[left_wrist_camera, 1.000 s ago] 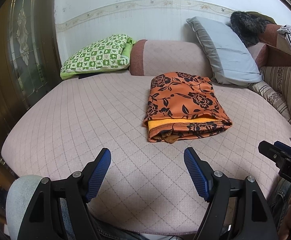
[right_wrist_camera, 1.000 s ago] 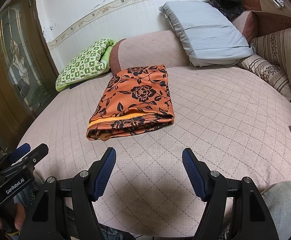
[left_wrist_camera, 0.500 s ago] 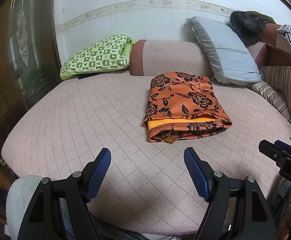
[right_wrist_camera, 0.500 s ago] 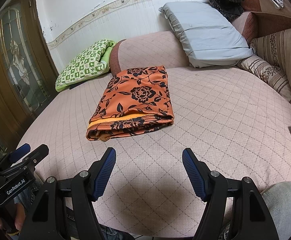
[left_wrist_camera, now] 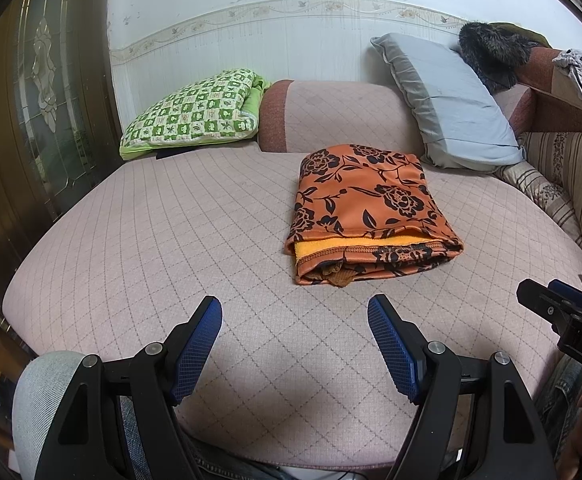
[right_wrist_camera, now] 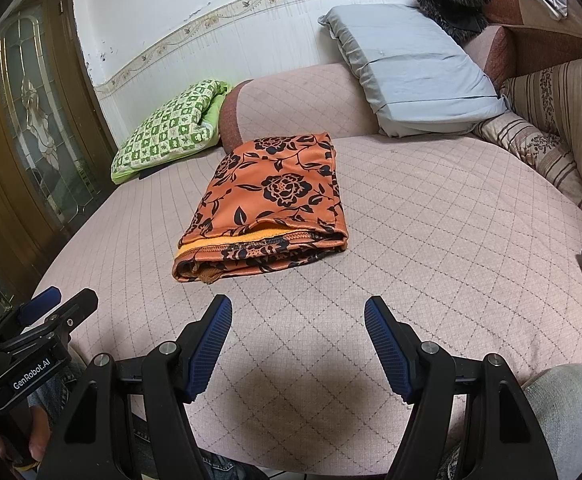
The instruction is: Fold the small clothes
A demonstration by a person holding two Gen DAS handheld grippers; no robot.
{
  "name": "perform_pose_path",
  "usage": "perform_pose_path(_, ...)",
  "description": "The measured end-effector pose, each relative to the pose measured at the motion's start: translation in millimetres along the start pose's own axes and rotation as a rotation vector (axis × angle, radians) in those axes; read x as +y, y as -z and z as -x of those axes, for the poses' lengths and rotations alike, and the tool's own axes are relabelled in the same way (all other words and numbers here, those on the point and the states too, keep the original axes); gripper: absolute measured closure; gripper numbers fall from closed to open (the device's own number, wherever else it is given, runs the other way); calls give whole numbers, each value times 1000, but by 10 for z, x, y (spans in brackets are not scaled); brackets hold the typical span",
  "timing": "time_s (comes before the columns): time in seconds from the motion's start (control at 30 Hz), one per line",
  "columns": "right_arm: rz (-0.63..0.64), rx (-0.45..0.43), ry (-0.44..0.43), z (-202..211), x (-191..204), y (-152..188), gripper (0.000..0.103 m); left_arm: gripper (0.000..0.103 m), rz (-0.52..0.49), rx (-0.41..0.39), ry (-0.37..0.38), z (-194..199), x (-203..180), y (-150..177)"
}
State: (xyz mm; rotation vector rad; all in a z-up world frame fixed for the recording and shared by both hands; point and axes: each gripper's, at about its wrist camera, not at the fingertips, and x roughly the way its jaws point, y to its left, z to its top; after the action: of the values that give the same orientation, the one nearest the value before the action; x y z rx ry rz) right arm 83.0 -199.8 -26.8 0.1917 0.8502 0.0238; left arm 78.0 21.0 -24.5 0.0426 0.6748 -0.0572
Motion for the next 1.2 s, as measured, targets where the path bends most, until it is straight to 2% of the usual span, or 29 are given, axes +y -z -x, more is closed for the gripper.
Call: perform_pose_path(1.2, 0, -3, 7, 16, -26, -32, 32, 27, -8, 3, -3, -25, -8, 6)
